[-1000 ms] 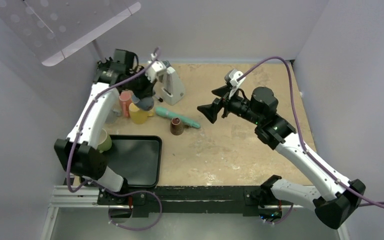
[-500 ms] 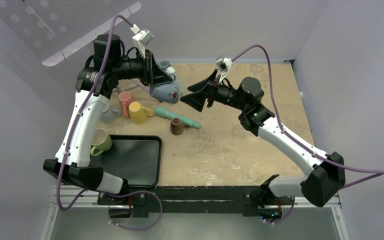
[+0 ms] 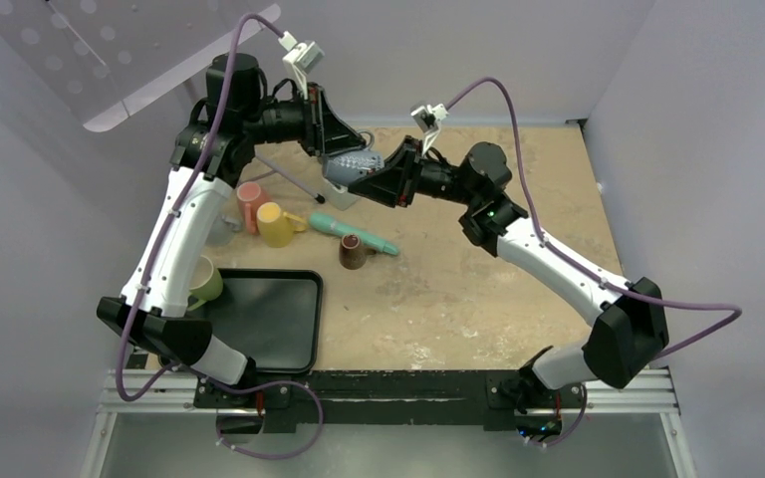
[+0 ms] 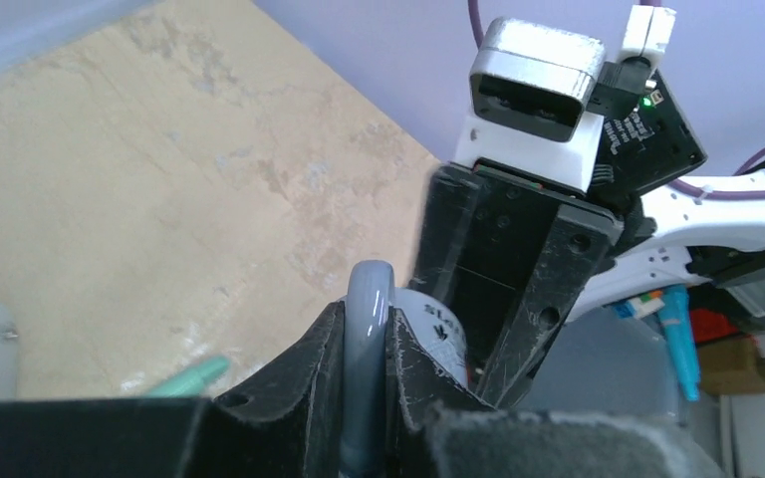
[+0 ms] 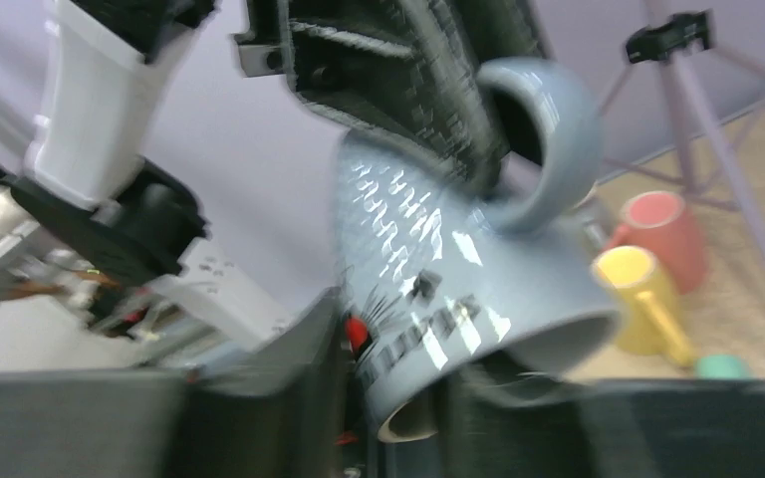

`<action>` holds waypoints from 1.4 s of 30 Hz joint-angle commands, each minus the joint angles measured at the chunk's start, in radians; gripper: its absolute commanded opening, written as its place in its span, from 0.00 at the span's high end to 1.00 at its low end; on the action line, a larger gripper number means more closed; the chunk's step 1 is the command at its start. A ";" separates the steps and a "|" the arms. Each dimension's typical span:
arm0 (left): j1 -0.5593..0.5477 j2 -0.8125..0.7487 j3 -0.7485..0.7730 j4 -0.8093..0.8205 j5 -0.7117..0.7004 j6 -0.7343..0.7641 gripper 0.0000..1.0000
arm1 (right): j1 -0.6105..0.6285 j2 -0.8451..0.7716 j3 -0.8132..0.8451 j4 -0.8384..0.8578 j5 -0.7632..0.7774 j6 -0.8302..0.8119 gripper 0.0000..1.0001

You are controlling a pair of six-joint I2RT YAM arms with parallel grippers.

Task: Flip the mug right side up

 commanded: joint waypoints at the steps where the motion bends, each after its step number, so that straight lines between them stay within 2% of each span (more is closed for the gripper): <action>1: -0.003 -0.033 -0.036 0.089 0.023 -0.066 1.00 | 0.006 -0.043 0.080 0.085 0.046 -0.065 0.93; 2: -0.002 -0.037 -0.050 0.092 0.023 -0.065 1.00 | 0.006 -0.050 0.080 0.057 0.084 -0.110 1.00; 5: 0.012 -0.051 -0.082 0.063 0.021 -0.015 1.00 | 0.006 -0.074 0.095 -0.104 0.190 -0.269 1.00; 6: 0.020 -0.053 -0.087 0.043 0.016 0.012 0.85 | 0.007 -0.080 0.114 -0.241 0.243 -0.355 1.00; 8: 0.042 -0.056 -0.088 -0.008 -0.014 0.063 0.31 | 0.023 -0.086 0.163 -0.436 0.416 -0.550 1.00; 9: 0.050 -0.059 -0.086 -0.031 -0.040 0.098 0.08 | 0.041 -0.084 0.185 -0.574 0.503 -0.654 1.00; 10: 0.052 -0.062 -0.079 -0.060 -0.070 0.140 0.01 | 0.065 -0.079 0.206 -0.656 0.581 -0.752 1.00; 13: 0.054 -0.057 -0.035 -0.136 -0.133 0.250 0.00 | 0.194 -0.060 0.227 -0.840 0.771 -1.031 1.00; 16: 0.053 -0.047 0.016 -0.177 -0.130 0.278 0.00 | 0.320 -0.017 0.231 -0.986 0.934 -1.214 1.00; 18: 0.043 -0.046 0.028 -0.214 -0.118 0.306 0.00 | 0.415 0.023 0.244 -1.078 1.006 -1.301 1.00; 20: 0.006 -0.054 0.023 -0.275 -0.171 0.390 0.01 | 0.496 0.078 0.271 -1.171 1.066 -1.375 1.00; 25: -0.084 -0.066 -0.062 -0.378 -0.233 0.534 0.14 | 0.595 0.207 0.318 -1.277 1.188 -1.458 1.00; 28: -0.151 -0.078 -0.136 -0.427 -0.299 0.664 0.16 | 0.604 0.223 0.336 -1.278 1.195 -1.497 1.00; 31: -0.195 -0.108 -0.246 -0.382 -0.369 0.731 0.16 | 0.608 0.240 0.354 -1.296 1.181 -1.522 1.00; 35: -0.210 -0.103 -0.330 -0.345 -0.411 0.734 0.15 | 0.617 0.245 0.373 -1.314 1.079 -1.510 1.00; 39: -0.226 -0.106 -0.380 -0.332 -0.386 0.722 0.14 | 0.625 0.238 0.367 -1.364 0.951 -1.476 1.00; 42: -0.263 -0.112 -0.438 -0.321 -0.379 0.721 0.14 | 0.630 0.240 0.368 -1.369 0.916 -1.466 1.00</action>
